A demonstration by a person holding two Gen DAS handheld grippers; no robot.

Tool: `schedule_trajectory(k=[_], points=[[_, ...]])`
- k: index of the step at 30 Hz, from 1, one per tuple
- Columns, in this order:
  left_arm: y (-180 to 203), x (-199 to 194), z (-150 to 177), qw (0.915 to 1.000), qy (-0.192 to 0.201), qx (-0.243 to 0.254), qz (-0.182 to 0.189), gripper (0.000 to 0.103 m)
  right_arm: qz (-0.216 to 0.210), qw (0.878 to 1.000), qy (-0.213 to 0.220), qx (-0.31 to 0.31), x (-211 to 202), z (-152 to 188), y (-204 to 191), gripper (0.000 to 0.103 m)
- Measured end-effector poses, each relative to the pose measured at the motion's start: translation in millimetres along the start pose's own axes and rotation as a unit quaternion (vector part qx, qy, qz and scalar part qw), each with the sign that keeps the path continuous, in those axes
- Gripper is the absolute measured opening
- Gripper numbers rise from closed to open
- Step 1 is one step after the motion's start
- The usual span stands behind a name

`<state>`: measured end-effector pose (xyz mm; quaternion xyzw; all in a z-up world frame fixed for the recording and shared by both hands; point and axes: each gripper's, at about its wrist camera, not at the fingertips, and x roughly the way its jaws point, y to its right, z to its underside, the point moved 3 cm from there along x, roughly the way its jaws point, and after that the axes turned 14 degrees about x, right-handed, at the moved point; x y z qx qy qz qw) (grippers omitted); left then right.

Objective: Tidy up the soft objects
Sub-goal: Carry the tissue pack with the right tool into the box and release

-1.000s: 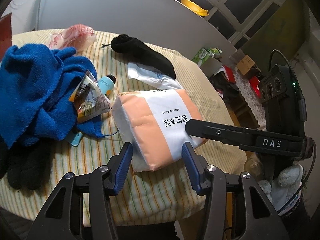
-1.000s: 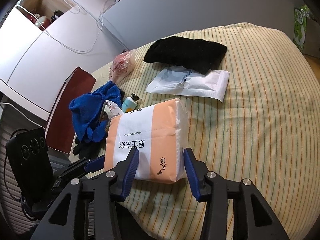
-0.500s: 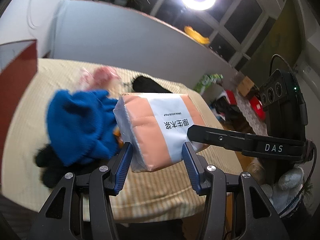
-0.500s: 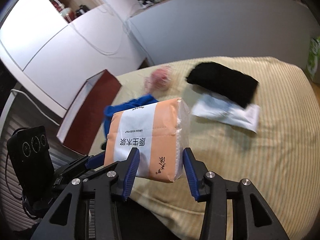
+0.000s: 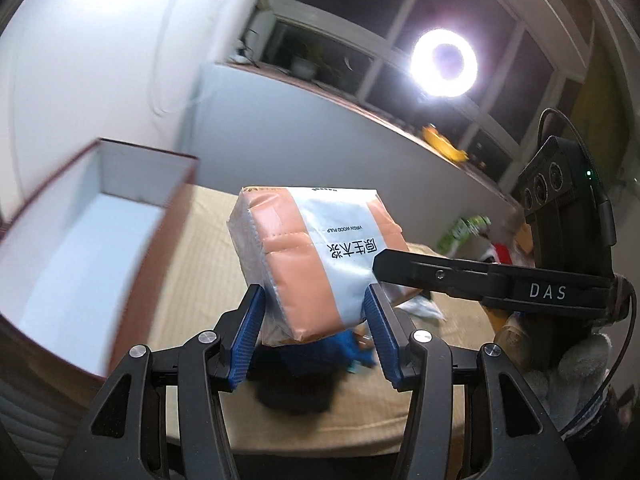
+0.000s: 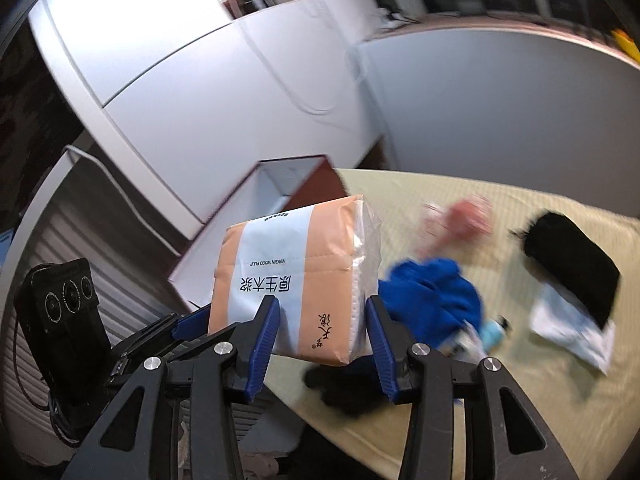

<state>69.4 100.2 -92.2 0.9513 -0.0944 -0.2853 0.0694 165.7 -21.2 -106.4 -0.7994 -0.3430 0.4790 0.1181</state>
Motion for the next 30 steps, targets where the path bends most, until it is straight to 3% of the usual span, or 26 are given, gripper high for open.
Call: schedule_trajectory(k=[8,16,30], points=[[-64,-27,4,0.9975,0.012,-0.024,-0.065,0.051,-0.023,0.998,-0.030,-0.050,58,-17,-68,0.041],[-127,-24,3,0.9914,-0.009,-0.048,-0.121,0.051,-0.027,0.993,-0.065,-0.090,127,-23,-122,0.041],[-162,-4,15,0.9846,-0.049,-0.056,-0.158,0.050,-0.006,0.990,-0.103,-0.100,191,-23,-135,0.042]])
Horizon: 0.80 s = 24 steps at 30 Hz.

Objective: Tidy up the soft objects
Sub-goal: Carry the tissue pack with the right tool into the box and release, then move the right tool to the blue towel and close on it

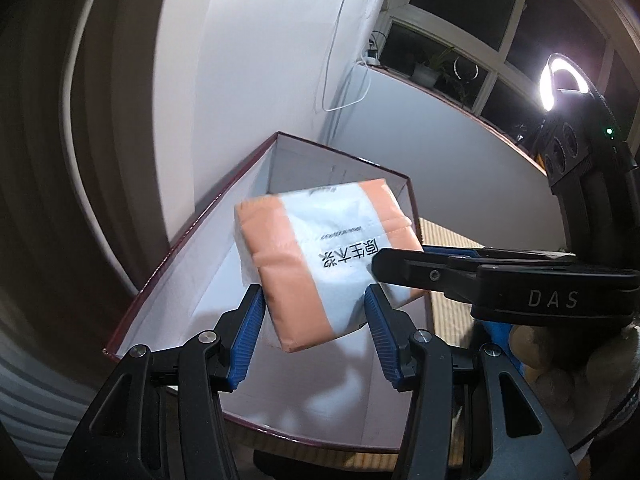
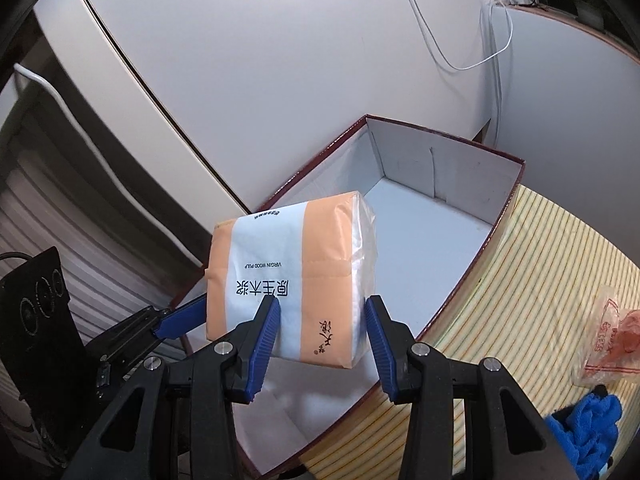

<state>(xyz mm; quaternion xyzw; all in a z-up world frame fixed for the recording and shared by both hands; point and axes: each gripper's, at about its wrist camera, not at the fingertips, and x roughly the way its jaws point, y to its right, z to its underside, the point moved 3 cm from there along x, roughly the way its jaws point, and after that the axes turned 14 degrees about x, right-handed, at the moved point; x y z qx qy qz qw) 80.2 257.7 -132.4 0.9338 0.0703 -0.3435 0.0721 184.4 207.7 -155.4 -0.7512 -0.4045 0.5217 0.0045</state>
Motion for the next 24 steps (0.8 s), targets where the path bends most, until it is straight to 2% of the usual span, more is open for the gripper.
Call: schedule_trajectory(k=[2,6,16,24], points=[[-1,0,0,1.0000,0.000,-0.001,-0.008,0.050,0.012,1.000,0.000,-0.007,4,-2,0,0.042],[-3,-6,1,0.9999,0.003,-0.002,-0.014,0.051,0.024,1.000,0.011,-0.009,-4,-3,5,0.056],[8,-15,3,0.9999,0.010,-0.005,-0.002,0.053,0.026,0.999,0.032,0.004,-50,2,33,0.057],[40,-22,0,0.9992,0.022,0.013,0.030,0.059,0.024,0.996,0.067,0.048,-115,20,85,0.062]])
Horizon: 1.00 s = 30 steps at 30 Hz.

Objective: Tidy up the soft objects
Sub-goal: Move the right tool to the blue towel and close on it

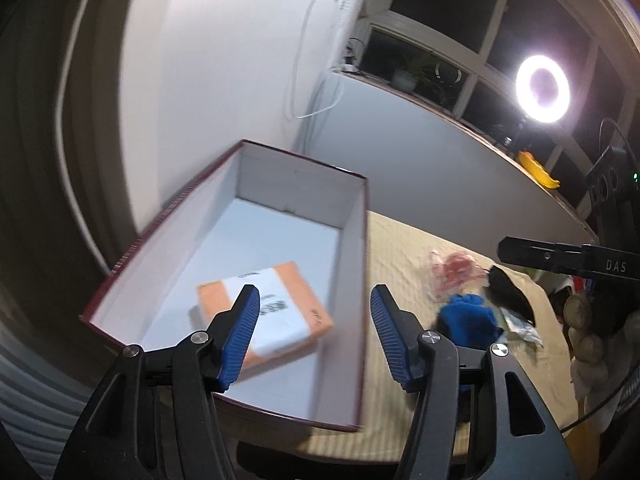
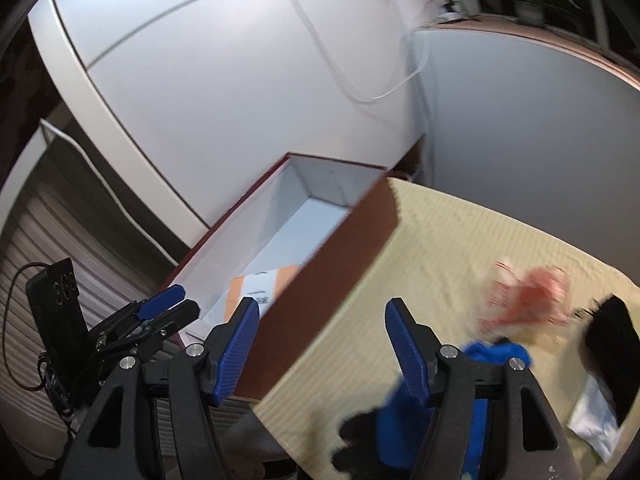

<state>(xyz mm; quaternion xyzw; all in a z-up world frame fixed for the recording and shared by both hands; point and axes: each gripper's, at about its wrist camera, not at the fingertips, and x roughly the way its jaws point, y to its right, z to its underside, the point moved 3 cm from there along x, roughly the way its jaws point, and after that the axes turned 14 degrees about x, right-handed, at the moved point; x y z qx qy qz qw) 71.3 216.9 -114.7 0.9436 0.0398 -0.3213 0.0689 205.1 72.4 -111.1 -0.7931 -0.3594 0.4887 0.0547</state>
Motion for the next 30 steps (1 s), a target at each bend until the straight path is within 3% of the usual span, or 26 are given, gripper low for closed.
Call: schedule_trajectory(k=[7,14,20,30], points=[[40,0,4,0.9989,-0.001,0.016,0.043,0.062,0.016,0.999,0.019,0.040,-52,21,60,0.063],[80,15,13,0.9956,-0.021,0.029,0.086,0.062,0.019,0.996,0.019,0.081,-79,41,106,0.063],[112,36,20,0.9915,-0.047,0.047,0.112,0.062,0.006,0.995,0.004,0.104,-73,47,128,0.064],[146,66,31,0.9865,-0.076,0.064,0.130,0.062,-0.002,0.992,-0.048,0.117,-25,39,154,0.064]])
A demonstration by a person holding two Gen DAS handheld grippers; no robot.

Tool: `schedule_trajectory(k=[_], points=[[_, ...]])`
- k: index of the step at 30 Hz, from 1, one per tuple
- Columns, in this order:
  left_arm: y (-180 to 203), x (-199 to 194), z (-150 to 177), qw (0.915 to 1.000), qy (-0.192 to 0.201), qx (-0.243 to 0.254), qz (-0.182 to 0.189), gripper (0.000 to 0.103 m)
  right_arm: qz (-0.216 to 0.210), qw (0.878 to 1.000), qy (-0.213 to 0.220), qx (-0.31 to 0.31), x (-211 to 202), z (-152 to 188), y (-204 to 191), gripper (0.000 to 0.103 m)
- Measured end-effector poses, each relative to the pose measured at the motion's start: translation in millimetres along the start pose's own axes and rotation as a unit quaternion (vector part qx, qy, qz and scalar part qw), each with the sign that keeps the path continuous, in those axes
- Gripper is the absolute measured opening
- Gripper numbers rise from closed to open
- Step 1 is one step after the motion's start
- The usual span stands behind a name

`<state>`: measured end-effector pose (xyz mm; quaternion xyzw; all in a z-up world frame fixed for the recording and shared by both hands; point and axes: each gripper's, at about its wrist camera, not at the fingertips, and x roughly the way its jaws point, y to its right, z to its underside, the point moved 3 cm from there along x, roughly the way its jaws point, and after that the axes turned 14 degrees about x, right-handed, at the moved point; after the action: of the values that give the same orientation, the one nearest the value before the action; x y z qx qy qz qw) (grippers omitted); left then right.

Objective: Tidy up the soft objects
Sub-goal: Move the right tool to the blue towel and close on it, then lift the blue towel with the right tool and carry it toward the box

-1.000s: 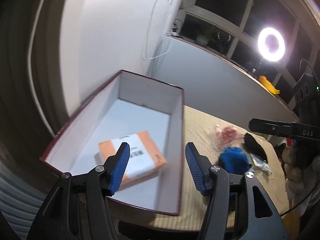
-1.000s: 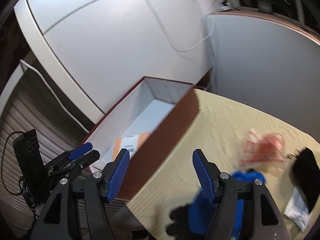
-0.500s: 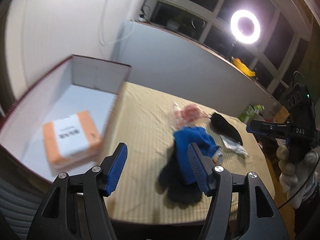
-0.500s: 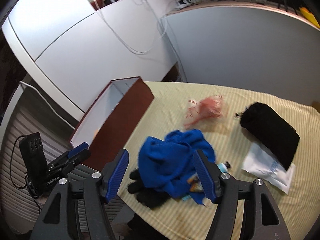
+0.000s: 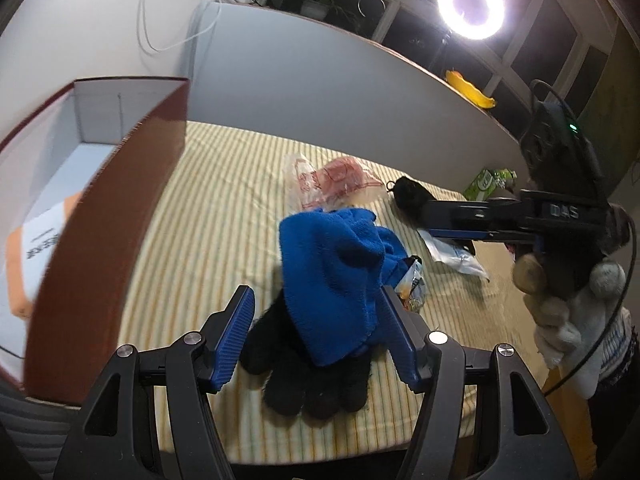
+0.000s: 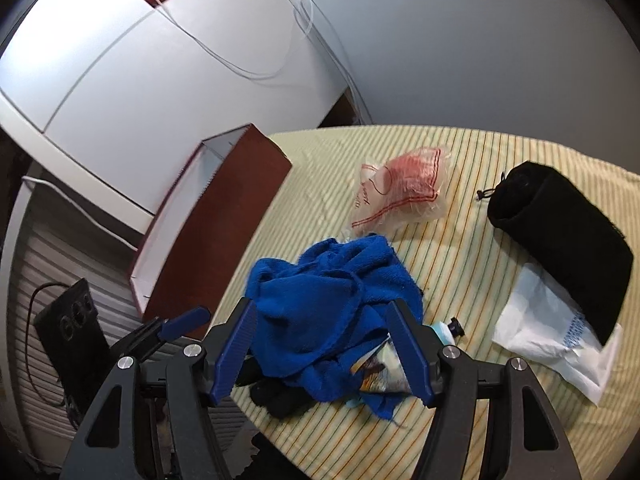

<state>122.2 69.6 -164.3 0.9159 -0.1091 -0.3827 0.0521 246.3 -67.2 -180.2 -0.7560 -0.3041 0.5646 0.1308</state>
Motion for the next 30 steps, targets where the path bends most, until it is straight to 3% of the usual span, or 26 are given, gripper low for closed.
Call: schedule_trajectory(k=[5,13,20,25,28,30], points=[[6,18,-2,0.9999,-0.013,0.003,0.007,0.062,0.016,1.000,-0.018,0.000,24,-13,11,0.064],[14,41,-7,0.9994,-0.028,0.017,0.013,0.062,0.005,0.999,-0.043,0.030,53,-28,29,0.064],[22,48,-10,0.9990,-0.026,0.030,0.020,0.062,-0.056,0.994,-0.088,0.028,60,-20,20,0.064],[23,51,-10,0.9989,-0.026,0.030,0.023,0.062,-0.017,0.998,-0.067,0.013,61,-26,19,0.064],[22,54,-11,0.9989,-0.024,0.031,0.026,0.059,-0.031,0.996,-0.080,0.026,66,-27,24,0.064],[22,55,-11,0.9988,-0.024,0.033,0.029,0.050,-0.037,0.996,-0.083,0.025,69,-24,21,0.064]])
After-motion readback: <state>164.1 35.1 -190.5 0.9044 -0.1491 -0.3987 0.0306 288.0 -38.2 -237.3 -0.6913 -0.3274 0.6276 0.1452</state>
